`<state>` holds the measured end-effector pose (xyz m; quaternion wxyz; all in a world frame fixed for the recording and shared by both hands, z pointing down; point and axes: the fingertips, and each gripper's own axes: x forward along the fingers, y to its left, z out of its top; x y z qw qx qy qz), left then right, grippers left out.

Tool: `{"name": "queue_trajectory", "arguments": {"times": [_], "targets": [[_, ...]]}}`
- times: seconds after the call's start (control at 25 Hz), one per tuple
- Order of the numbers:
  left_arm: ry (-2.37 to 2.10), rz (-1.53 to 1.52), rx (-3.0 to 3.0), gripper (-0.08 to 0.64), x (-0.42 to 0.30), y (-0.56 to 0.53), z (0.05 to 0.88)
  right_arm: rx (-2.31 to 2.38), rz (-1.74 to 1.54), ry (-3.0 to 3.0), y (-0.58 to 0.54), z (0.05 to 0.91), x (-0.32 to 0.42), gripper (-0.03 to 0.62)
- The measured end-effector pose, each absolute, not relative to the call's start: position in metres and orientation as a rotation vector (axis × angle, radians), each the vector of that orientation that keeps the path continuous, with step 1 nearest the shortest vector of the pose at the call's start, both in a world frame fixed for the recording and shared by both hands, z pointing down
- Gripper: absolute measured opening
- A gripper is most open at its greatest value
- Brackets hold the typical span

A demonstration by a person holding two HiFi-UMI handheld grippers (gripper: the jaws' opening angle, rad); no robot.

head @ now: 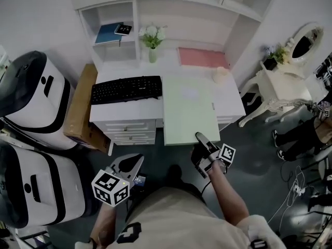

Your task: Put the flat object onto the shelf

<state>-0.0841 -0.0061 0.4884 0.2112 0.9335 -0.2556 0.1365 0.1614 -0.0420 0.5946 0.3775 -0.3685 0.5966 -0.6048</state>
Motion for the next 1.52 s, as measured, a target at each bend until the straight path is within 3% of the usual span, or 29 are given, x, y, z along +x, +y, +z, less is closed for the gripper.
{"name": "queue_trajectory", "arguments": {"times": [0.64, 1.52], "targets": [[-0.616, 0.329, 2.591, 0.014, -0.1, 0.008, 0.49, -0.961, -1.539, 1.471, -0.017, 0.58, 0.132, 0.295], [-0.629, 0.318, 2.575, 0.014, -0.071, -0.003, 0.481, -0.906, -1.472, 1.521, -0.02, 0.533, 0.154, 0.293]]}}
